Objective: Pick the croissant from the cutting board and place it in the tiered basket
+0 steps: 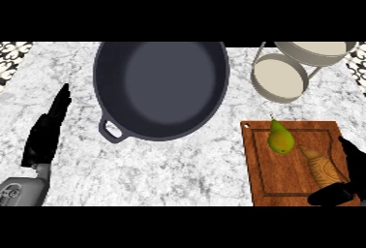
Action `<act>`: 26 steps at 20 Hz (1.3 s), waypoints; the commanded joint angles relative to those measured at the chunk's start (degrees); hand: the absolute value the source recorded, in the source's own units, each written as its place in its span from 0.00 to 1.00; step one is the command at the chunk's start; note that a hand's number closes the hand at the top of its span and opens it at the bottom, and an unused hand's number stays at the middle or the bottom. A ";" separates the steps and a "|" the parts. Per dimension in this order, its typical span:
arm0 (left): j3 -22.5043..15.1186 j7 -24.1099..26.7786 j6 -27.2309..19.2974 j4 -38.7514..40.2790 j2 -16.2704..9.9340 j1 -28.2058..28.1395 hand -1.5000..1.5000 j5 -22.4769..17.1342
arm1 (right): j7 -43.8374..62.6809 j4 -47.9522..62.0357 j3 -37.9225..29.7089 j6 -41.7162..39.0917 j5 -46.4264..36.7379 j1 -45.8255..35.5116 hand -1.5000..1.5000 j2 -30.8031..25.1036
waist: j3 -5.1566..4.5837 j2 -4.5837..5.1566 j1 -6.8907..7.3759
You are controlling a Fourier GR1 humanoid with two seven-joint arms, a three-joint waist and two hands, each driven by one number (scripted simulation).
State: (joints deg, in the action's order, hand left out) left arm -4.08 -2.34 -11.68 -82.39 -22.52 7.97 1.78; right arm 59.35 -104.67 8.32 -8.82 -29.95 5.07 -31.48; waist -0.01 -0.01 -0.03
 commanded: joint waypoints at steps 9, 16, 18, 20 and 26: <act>1.91 -2.63 2.04 -2.33 3.54 -0.38 0.50 4.17 | -4.79 8.66 -3.04 -3.21 -3.28 -0.99 0.00 6.00 | 0.02 0.00 0.05; 3.81 -3.02 3.41 -2.40 4.31 1.25 0.50 5.66 | -5.19 10.12 -2.62 -2.11 -6.06 -0.02 0.00 10.66 | 0.02 -0.03 -0.13; 4.82 -3.74 4.51 -2.76 4.20 0.84 0.50 5.13 | -8.04 19.38 -4.17 -4.61 -4.45 -7.66 1.00 11.06 | 0.03 0.03 0.21; 5.52 -4.54 4.98 -2.14 3.83 2.28 0.50 3.68 | -9.42 17.03 -2.86 -11.13 -0.81 -5.82 1.00 8.43 | 0.03 0.04 0.12; 3.53 -2.91 3.40 -3.32 7.20 -1.38 0.50 7.60 | -12.62 17.27 -0.95 -10.56 -8.53 -6.77 1.00 7.46 | 0.02 -0.01 0.09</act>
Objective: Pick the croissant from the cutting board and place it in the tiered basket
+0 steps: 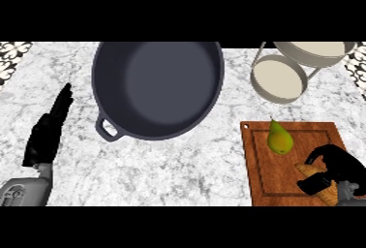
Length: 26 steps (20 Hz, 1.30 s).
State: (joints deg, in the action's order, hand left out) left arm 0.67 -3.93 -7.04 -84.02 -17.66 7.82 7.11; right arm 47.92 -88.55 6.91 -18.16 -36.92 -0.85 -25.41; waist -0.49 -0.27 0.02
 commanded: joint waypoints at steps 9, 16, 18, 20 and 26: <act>2.80 -0.99 2.96 0.87 -0.55 2.52 0.50 -0.74 | 8.96 -5.04 1.91 5.85 -3.32 -8.36 1.00 13.34 | 0.47 0.36 0.80; -2.16 0.52 2.91 1.42 2.28 5.51 0.50 1.82 | 16.82 7.86 8.68 18.02 -12.15 -33.34 1.00 25.11 | 0.42 1.84 7.53; -1.84 0.88 3.56 2.19 2.23 4.93 0.50 1.15 | 16.33 10.80 7.12 24.41 -14.69 -37.81 1.00 25.21 | 0.43 1.88 7.37; -1.91 0.83 3.05 1.39 1.90 5.24 0.50 1.90 | 16.89 11.87 5.55 28.73 -18.23 -42.30 1.00 25.28 | 0.42 1.63 7.27; -1.04 0.35 2.91 1.88 1.91 3.86 0.50 1.40 | 20.17 17.08 4.50 32.99 -30.64 -54.51 1.00 25.36 | 0.34 1.07 5.45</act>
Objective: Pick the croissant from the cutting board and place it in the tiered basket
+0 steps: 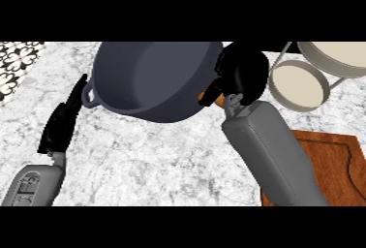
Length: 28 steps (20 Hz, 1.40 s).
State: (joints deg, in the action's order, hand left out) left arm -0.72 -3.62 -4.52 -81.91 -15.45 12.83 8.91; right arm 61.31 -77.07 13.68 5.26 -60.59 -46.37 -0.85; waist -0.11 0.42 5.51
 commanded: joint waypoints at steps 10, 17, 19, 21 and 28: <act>2.29 -1.39 -0.65 0.22 -0.63 -0.42 0.50 -0.15 | 6.70 19.68 -9.25 -0.44 -13.15 -26.25 1.00 -1.81 | 0.02 0.10 -3.35; 3.29 1.11 0.95 0.50 -2.04 -1.97 0.50 -0.52 | -3.62 26.57 -15.81 3.34 -9.42 -27.31 1.00 -6.42 | 0.06 0.25 -3.53; 2.20 -1.22 -1.58 -1.59 0.10 -1.98 0.50 0.85 | -5.00 29.10 -15.68 4.11 -10.01 -27.65 1.00 -6.59 | 0.08 0.20 -3.47; 3.10 0.66 0.45 -0.97 -1.09 -2.25 0.50 -0.54 | -6.52 32.67 -16.34 2.76 -10.65 -30.41 1.00 -9.26 | 0.04 0.38 -2.97; 2.34 -3.42 -0.16 -2.25 0.04 -0.74 0.50 0.15 | -6.63 39.27 -12.62 -1.79 -18.33 -27.76 1.00 -16.03 | 0.09 0.21 -3.64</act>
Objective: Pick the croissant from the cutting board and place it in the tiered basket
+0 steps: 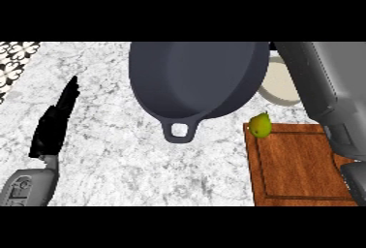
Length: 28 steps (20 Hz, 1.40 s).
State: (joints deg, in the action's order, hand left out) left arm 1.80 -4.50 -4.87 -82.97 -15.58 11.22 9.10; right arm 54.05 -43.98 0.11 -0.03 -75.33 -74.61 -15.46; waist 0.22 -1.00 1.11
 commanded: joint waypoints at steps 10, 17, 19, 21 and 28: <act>0.63 1.38 0.09 -3.35 0.05 -4.54 0.50 0.95 | -10.73 16.39 -3.93 5.66 -1.24 -1.92 1.00 -7.34 | -0.22 1.38 0.65; 0.99 0.59 0.32 1.12 0.44 0.59 0.50 1.70 | -17.04 19.29 -9.27 9.08 4.50 0.20 1.00 -7.69 | -0.21 1.54 0.26; 1.15 -0.25 0.09 0.27 1.23 -0.79 0.50 1.31 | -18.95 18.46 -9.67 10.15 5.51 3.67 1.00 -7.53 | -0.21 1.30 -0.15; 2.86 0.61 1.72 1.69 -0.60 -0.44 0.50 0.11 | -21.47 20.27 -12.17 8.96 8.40 3.42 1.00 -7.97 | -0.20 1.46 0.14; 1.22 2.26 -0.79 4.04 2.29 2.27 0.50 2.45 | -21.46 20.73 -18.30 16.98 14.26 8.87 0.00 -6.97 | -0.20 1.59 -0.29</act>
State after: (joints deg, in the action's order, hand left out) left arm 3.88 -2.83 -4.05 -81.61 -15.00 10.71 9.98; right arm 35.45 -24.46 -16.35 12.91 -62.99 -69.10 -22.62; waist -0.28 0.09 1.18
